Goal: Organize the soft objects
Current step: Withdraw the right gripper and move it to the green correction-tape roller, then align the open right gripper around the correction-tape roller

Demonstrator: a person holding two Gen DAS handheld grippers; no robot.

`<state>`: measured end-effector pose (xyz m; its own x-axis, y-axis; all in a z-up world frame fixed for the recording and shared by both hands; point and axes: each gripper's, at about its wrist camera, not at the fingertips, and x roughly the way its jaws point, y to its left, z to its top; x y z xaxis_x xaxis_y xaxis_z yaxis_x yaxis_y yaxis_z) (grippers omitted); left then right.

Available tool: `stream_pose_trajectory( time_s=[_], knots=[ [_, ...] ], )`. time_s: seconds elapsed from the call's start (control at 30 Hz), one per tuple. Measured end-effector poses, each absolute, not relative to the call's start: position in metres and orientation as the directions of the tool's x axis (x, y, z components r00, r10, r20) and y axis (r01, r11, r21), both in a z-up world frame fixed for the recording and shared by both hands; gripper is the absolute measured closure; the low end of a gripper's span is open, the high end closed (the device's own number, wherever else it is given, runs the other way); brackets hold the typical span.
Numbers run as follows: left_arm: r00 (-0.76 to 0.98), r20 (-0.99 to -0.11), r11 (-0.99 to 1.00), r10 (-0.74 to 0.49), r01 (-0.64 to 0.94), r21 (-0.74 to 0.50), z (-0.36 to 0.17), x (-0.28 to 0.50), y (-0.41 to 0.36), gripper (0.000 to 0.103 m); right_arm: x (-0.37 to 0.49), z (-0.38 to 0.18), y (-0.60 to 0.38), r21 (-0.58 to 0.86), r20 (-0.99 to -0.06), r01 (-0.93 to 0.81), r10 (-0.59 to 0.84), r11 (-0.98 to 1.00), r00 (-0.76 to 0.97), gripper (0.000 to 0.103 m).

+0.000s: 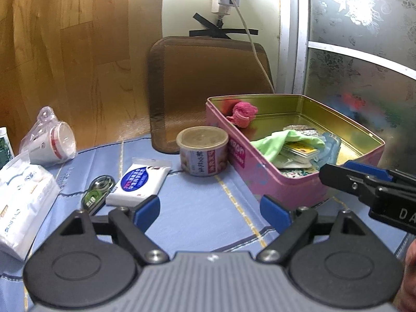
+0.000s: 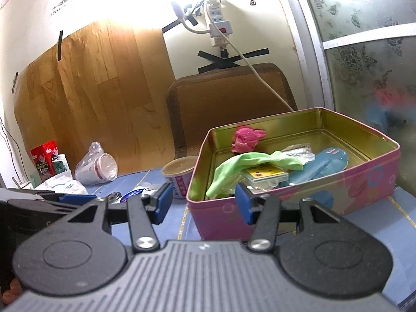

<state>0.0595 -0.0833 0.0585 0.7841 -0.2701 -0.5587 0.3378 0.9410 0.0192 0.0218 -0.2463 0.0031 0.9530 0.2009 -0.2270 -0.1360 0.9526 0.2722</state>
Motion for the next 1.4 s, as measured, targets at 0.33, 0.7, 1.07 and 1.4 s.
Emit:
stream_pose_trajectory(
  time_s=[0.33, 0.7, 1.07, 1.4],
  knots=[
    [0.799, -0.556, 0.962, -0.231, 0.274, -0.006, 0.034, 0.055, -0.033, 0.011, 0.027, 0.002, -0.219, 0.232, -0.257, -0.173, 0.232, 0.957, 0.938, 0.047],
    [0.829, -0.553, 0.994, 0.083, -0.109, -0.015, 0.007, 0.070, 0.101, 0.011, 0.074, 0.001, -0.143, 0.078, -0.320, -0.360, 0.366, 0.930, 0.874, 0.046],
    [0.893, -0.442, 0.985, 0.091, -0.145, -0.091, 0.013, 0.059, 0.120, 0.008, 0.207, -0.008, -0.029, 0.092, -0.461, -0.390, 0.386, 0.916, 0.799, 0.040],
    [0.898, -0.437, 0.975, 0.056, -0.143, -0.168, 0.011, 0.058, 0.133, 0.007, 0.217, -0.018, -0.006, 0.030, -0.519, -0.524, 0.462, 0.851, 0.720, 0.052]
  ],
)
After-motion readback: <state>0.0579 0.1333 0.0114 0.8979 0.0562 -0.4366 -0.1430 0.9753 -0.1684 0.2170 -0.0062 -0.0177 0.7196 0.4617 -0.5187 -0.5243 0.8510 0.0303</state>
